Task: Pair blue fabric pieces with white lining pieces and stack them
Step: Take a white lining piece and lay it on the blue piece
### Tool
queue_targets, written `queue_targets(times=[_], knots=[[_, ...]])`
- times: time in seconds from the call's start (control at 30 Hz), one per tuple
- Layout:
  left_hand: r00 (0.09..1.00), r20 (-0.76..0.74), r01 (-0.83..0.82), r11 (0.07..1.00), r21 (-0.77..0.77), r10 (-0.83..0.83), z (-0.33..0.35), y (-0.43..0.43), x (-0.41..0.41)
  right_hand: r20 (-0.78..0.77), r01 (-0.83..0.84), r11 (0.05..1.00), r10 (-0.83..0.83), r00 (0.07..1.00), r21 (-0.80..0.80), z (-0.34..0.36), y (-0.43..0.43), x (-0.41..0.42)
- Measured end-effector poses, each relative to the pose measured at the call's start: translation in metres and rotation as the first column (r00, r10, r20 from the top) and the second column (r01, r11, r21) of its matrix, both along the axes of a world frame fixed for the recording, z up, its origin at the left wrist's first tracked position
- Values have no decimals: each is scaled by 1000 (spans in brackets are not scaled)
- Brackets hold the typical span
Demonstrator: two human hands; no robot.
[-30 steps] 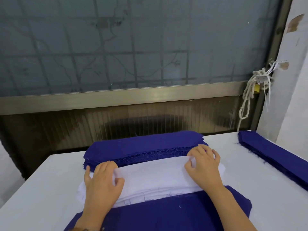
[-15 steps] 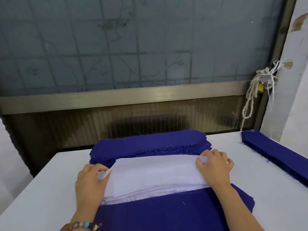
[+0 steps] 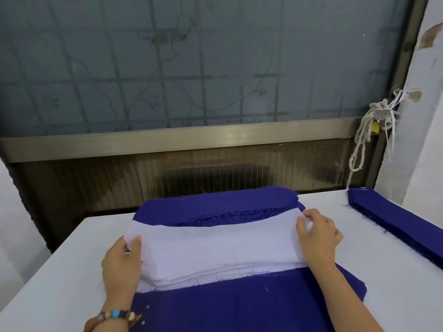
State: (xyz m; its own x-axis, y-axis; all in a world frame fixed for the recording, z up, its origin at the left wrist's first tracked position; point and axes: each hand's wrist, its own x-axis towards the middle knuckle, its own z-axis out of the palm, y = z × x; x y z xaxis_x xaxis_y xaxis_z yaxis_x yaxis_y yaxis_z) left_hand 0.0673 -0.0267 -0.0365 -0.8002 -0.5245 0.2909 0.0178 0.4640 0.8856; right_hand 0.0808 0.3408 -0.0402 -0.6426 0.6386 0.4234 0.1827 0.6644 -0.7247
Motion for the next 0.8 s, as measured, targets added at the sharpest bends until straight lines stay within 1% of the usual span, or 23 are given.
queue_targets(times=[0.1, 0.2, 0.27, 0.37, 0.43, 0.5, 0.57, 0.67, 0.73, 0.8], knots=[[999, -39, -19, 998, 54, 22, 1, -1, -2, -154, -11, 1000, 14, 988, 20, 2, -2, 0], [997, -81, 1, 1000, 22, 0, 3, 0, -1, -284, -115, 990, 88, 955, -80, 4, -4, 1], [995, -92, 34, 999, 15, -33, 5, 2, 2, -314, -101, 982, 48, 948, -156, 6, -3, 1], [994, -48, 105, 990, 94, -101, 10, 1, 4, -330, -70, 958, -27, 944, -279, 10, -1, 1], [989, 11, 143, 976, 165, -146, 16, -3, 4, -324, -52, 936, -68, 944, -347, 13, 1, 3], [986, 52, 142, 962, 231, -158, 25, -9, 5, -306, -38, 924, -87, 948, -380, 15, 4, 6], [979, 52, 173, 939, 296, -197, 33, -15, 10, -276, -43, 921, -71, 958, -386, 18, 7, 12], [940, 64, 287, 880, 379, -334, 46, -22, 24, -207, -57, 925, -24, 978, -375, 22, 14, 26], [909, 117, 331, 865, 377, -399, 55, -27, 32, -138, -57, 935, 9, 990, -349, 23, 20, 40], [889, 203, 333, 884, 329, -410, 62, -32, 37, -79, -69, 951, 47, 996, -303, 21, 26, 55]])
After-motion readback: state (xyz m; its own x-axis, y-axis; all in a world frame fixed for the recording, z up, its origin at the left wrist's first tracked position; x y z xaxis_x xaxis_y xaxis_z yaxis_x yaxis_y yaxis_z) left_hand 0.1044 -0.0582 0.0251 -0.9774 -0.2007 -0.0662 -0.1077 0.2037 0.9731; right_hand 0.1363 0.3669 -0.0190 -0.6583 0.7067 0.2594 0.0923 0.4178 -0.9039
